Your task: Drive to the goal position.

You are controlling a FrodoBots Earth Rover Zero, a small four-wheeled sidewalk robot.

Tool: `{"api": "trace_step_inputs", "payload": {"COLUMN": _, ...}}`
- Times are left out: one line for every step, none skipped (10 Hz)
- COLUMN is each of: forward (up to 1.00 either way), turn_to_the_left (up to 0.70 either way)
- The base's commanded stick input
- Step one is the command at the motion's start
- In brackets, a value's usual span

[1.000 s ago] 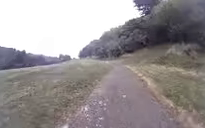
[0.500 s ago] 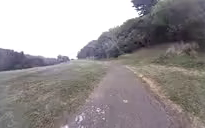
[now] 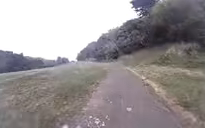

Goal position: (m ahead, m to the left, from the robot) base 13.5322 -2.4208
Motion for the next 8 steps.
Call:
{"api": "trace_step_inputs", "payload": {"forward": 0.45, "turn_to_the_left": -0.27}}
{"api": "trace_step_inputs", "payload": {"forward": 0.45, "turn_to_the_left": -0.27}}
{"api": "trace_step_inputs", "payload": {"forward": 0.45, "turn_to_the_left": -0.27}}
{"api": "trace_step_inputs", "payload": {"forward": 0.45, "turn_to_the_left": -0.04}}
{"api": "trace_step_inputs", "payload": {"forward": 0.45, "turn_to_the_left": -0.02}}
{"api": "trace_step_inputs", "payload": {"forward": 0.45, "turn_to_the_left": 0.0}}
{"api": "trace_step_inputs", "payload": {"forward": 0.45, "turn_to_the_left": 0.0}}
{"api": "trace_step_inputs", "payload": {"forward": 0.45, "turn_to_the_left": 0.0}}
